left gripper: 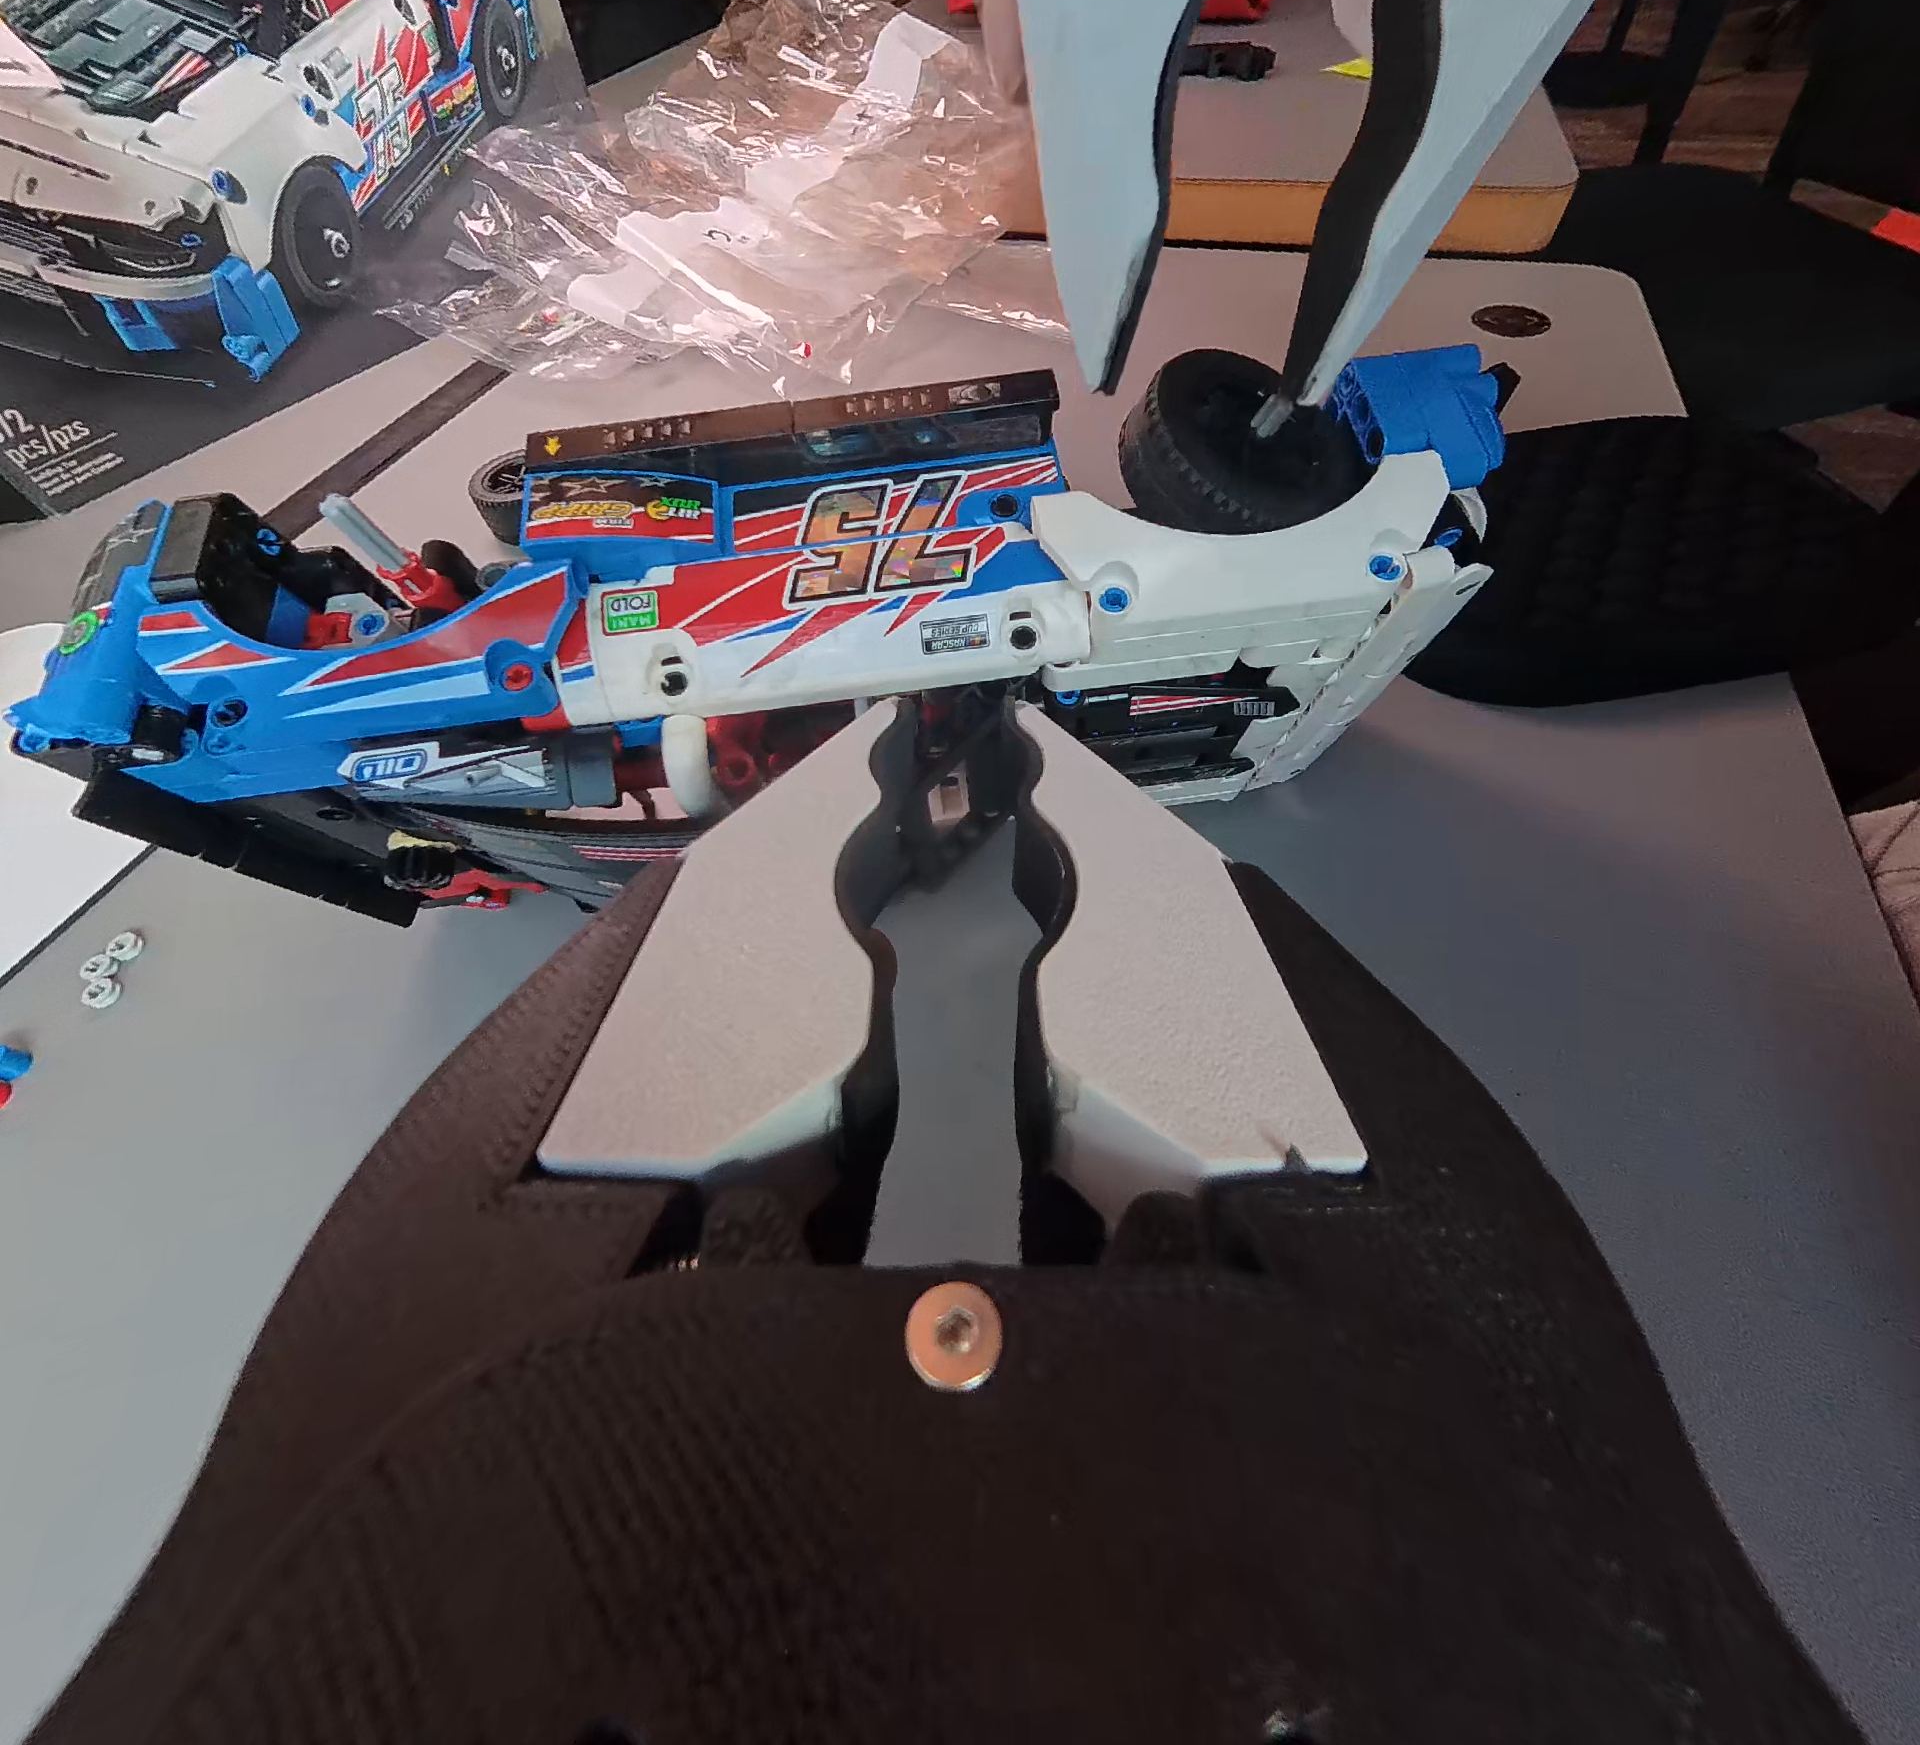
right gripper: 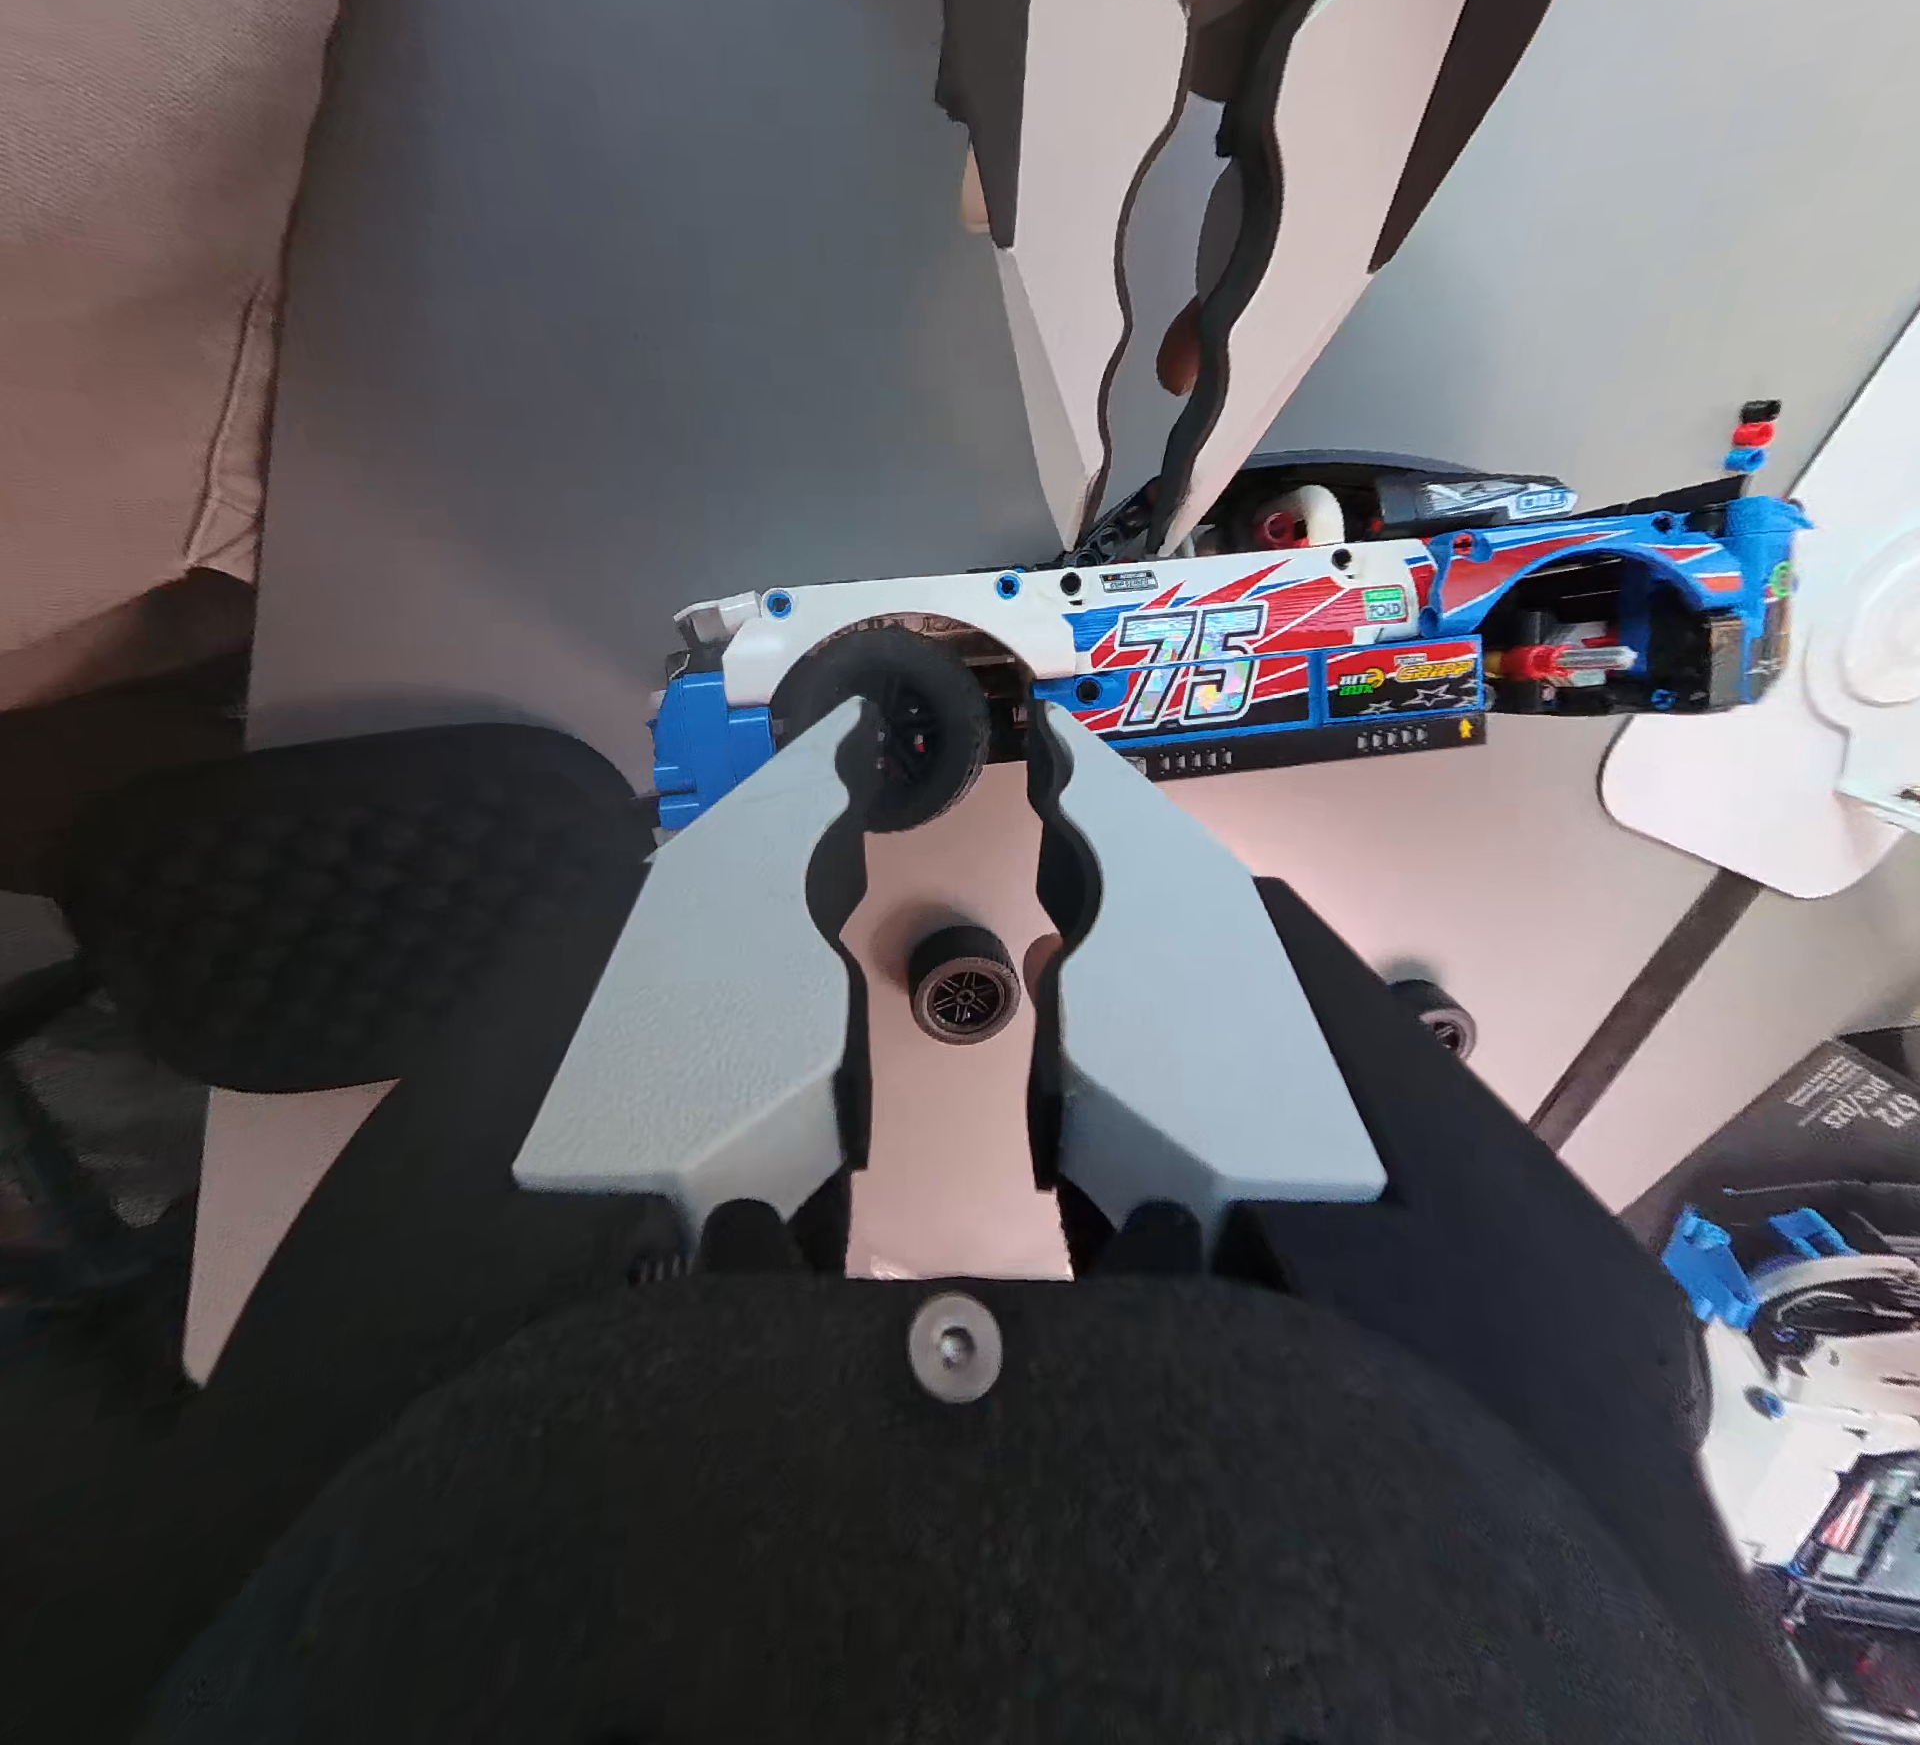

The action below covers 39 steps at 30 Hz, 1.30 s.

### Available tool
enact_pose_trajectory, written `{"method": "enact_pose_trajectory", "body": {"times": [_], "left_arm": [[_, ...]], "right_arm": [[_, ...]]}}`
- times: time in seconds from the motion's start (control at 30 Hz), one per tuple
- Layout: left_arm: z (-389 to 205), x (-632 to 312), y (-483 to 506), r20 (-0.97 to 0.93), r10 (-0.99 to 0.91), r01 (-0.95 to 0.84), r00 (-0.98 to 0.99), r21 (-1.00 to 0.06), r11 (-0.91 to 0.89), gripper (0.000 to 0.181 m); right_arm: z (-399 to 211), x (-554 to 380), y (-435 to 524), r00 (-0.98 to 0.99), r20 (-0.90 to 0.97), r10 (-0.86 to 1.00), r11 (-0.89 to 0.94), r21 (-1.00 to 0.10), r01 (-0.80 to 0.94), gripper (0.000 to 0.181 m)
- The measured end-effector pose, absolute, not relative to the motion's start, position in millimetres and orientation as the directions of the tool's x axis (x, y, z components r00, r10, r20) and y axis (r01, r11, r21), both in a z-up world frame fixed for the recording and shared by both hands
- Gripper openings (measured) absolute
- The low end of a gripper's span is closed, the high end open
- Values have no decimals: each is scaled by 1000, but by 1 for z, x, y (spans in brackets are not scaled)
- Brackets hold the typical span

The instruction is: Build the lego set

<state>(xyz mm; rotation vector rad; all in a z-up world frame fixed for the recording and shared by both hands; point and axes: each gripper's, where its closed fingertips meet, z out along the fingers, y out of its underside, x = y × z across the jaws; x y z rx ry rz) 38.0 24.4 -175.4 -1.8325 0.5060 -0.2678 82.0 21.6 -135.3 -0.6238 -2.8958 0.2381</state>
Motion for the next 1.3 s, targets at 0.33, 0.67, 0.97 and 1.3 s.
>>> {"method": "enact_pose_trajectory", "body": {"times": [0.33,0.67,0.97,1.3], "left_arm": [[-174,39,24,-72,-465,-206,882,-948,-243,11],[-175,39,24,-75,-468,-209,880,-948,-240,11],[-175,39,23,-91,-455,-214,886,-950,-228,12],[-177,38,20,-90,-448,-210,889,-951,-226,13]], "right_arm": [[-147,88,29,-892,87,444,891,-151,429,22],[-148,87,26,-892,102,441,893,-150,424,21],[-137,85,26,-862,200,466,879,-219,424,24],[-97,94,55,-690,274,670,709,-511,485,7]]}}
